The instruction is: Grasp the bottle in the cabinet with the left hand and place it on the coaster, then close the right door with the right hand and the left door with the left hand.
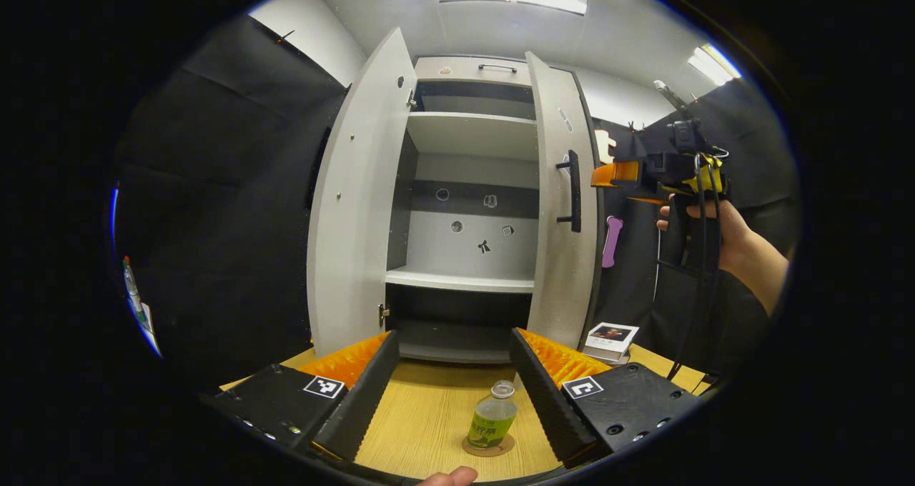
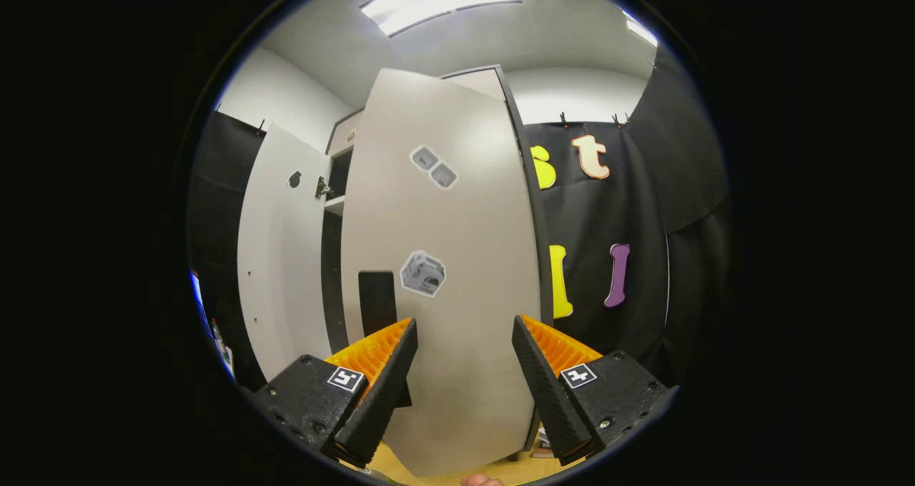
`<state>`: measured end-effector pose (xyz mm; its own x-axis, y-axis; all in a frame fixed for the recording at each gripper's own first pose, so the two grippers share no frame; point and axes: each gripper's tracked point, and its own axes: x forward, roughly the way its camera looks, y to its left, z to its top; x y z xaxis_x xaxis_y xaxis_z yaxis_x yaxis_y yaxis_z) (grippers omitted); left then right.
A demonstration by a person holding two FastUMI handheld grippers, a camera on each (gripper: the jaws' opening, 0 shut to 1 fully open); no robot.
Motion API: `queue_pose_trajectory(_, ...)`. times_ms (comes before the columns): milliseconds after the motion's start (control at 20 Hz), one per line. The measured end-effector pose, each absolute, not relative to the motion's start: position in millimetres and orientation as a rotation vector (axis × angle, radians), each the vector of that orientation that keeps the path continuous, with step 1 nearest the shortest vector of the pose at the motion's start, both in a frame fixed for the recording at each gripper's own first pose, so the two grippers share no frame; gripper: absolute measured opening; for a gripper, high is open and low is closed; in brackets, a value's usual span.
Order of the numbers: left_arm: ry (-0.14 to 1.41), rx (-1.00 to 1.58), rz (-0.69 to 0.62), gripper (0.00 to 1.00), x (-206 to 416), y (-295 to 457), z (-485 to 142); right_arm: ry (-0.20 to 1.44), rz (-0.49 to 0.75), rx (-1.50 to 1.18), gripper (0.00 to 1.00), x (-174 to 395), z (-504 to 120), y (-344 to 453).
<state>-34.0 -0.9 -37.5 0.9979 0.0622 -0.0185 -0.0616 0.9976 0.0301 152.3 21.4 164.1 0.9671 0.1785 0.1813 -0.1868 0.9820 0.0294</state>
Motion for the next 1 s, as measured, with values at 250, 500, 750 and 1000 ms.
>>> queue_pose_trajectory(250,0.002,0.023,0.057,0.94,-32,-4,-32,-0.197,0.13,-0.016,0.82,111,158,5)
queue_pose_trajectory(500,-0.019,0.02,0.006,0.95,-23,-16,-16,-0.232,0.085,0.009,0.82,53,125,-5)
queue_pose_trajectory(750,-0.025,0.028,-0.026,0.95,-15,-23,-6,-0.176,-0.012,0.071,0.82,18,75,-27)
queue_pose_trajectory(1000,-0.044,0.028,-0.032,0.99,-9,-26,3,-0.106,-0.037,0.065,0.82,-4,19,-37)
